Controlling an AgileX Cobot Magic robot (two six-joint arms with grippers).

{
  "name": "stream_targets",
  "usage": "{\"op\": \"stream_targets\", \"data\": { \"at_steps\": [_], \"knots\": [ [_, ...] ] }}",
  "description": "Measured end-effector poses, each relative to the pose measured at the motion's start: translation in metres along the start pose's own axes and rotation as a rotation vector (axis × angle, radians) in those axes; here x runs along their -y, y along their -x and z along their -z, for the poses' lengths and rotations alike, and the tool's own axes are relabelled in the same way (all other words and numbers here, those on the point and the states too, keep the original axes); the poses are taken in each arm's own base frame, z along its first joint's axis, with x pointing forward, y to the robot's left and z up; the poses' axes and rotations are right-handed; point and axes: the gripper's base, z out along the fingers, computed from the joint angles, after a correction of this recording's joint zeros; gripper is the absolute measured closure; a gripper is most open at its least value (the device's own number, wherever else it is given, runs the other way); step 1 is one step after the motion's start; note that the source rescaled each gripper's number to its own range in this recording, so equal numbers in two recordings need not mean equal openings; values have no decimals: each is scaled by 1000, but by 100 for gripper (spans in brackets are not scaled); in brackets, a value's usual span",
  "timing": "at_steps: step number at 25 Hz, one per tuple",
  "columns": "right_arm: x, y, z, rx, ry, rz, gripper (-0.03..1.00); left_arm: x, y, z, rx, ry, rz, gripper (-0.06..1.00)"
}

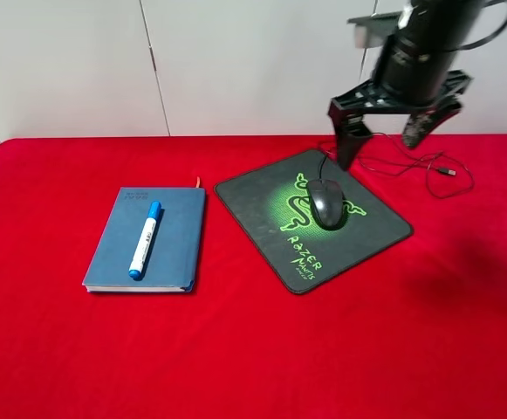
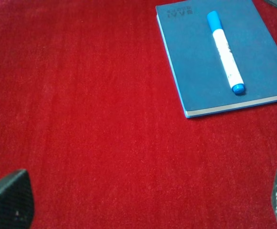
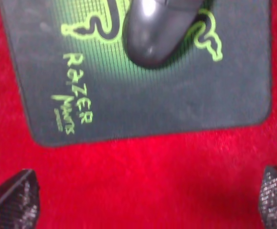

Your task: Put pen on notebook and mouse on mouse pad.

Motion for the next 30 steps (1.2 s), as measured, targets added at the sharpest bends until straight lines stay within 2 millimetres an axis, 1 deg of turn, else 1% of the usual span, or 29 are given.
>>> {"op": "stream_targets", "data": {
  "at_steps": [6, 13, 20, 24, 28, 30],
  "knots": [
    [3, -49, 34, 46, 6, -1, -3, 0, 0, 0, 0, 0, 0, -5],
    [7, -109, 60, 108, 12, -1, -3, 0, 0, 0, 0, 0, 0, -5],
    [11, -168, 69, 166, 16, 0, -3, 0, 0, 0, 0, 0, 0, -5],
    [13, -200, 69, 203, 18, 0, -3, 0, 0, 0, 0, 0, 0, -5],
    [15, -233, 71, 273, 23, 1, -3, 0, 0, 0, 0, 0, 0, -5],
    [16, -250, 73, 336, 28, 2, -3, 0, 0, 0, 0, 0, 0, -5]
  ]
}}
